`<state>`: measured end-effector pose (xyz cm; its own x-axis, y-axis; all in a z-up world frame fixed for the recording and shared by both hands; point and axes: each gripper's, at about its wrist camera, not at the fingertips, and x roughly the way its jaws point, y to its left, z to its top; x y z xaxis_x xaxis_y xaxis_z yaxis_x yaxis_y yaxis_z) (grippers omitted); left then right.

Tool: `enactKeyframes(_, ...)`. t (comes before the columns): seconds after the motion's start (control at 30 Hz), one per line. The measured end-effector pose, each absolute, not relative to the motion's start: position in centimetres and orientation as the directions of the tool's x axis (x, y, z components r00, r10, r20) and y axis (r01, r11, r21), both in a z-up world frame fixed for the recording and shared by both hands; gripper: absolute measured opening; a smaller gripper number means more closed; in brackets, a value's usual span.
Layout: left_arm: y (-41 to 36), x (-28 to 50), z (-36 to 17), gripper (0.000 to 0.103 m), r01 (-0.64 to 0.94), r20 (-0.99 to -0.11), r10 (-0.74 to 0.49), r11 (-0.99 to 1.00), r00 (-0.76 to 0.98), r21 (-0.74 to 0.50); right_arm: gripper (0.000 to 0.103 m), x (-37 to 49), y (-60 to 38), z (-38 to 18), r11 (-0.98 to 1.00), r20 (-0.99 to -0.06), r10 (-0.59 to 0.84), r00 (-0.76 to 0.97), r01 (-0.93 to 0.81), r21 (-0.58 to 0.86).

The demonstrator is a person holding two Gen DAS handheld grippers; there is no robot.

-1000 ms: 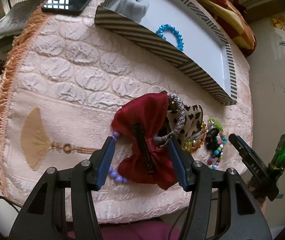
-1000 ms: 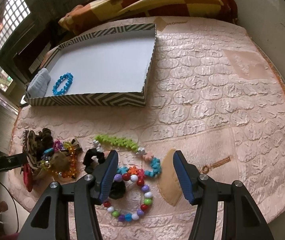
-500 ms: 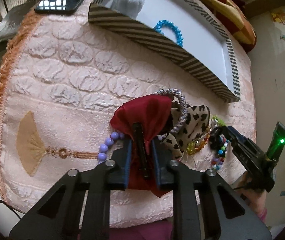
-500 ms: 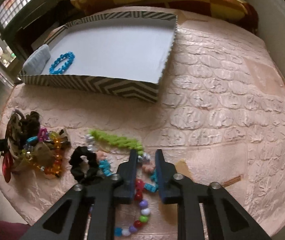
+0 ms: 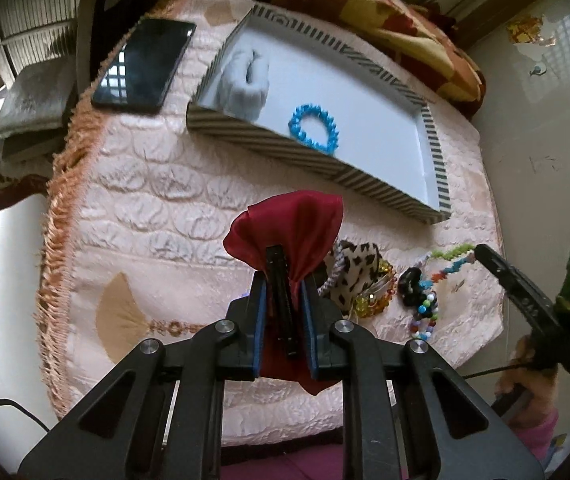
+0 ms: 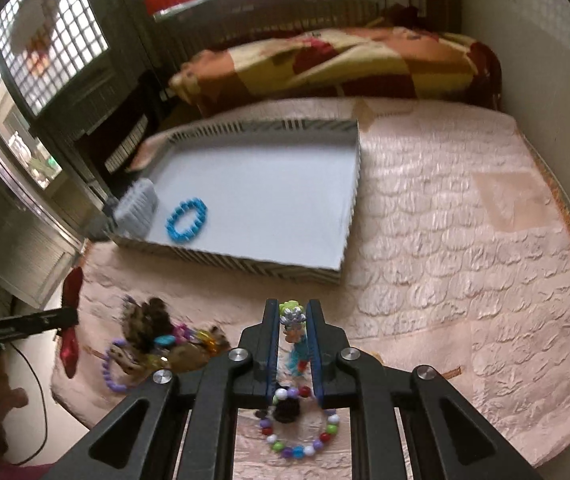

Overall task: Organize jewelry
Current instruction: 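Grasp the red bow with the left tool while the right tool grasps the green-and-blue beaded strand, then carry the red bow and beaded strand into the tray and open both tools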

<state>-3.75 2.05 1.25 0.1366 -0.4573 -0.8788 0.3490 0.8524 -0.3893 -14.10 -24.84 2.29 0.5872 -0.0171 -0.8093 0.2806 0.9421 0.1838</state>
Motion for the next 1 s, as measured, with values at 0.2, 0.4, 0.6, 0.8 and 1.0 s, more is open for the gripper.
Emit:
enactKeyframes(0.2,2.0,-3.5,2.9,0.015,0.377,-0.871,-0.463,0.846,0.166,-0.377,0.013,-13.4,-24.2,4.7,0.948,-0.781,-0.042,0.623,0.271,0.165)
enactKeyframes(0.4,1.3,-3.0,4.0,0.015,0.401,-0.872,-0.447,0.849,0.199,-0.343,0.013,-12.7,-24.1,5.6,0.952,-0.773,-0.044,0.632,0.26,0.159)
enactKeyframes(0.6,0.3,-2.3,4.9,0.015,0.422,-0.876,-0.419,0.857,0.238,-0.295,0.013,-11.3,-23.6,6.3,0.962,-0.768,-0.035,0.639,0.229,0.147)
enactKeyframes(0.8,-0.8,-1.2,5.3,0.015,0.434,-0.878,-0.394,0.864,0.27,-0.255,0.013,-9.3,-23.4,6.8,0.969,-0.763,-0.026,0.646,0.204,0.14)
enactKeyframes(1.0,-2.2,0.2,5.5,0.015,0.437,-0.881,-0.37,0.872,0.296,-0.22,0.013,-6.9,-22.9,6.7,0.977,-0.767,-0.002,0.641,0.165,0.135)
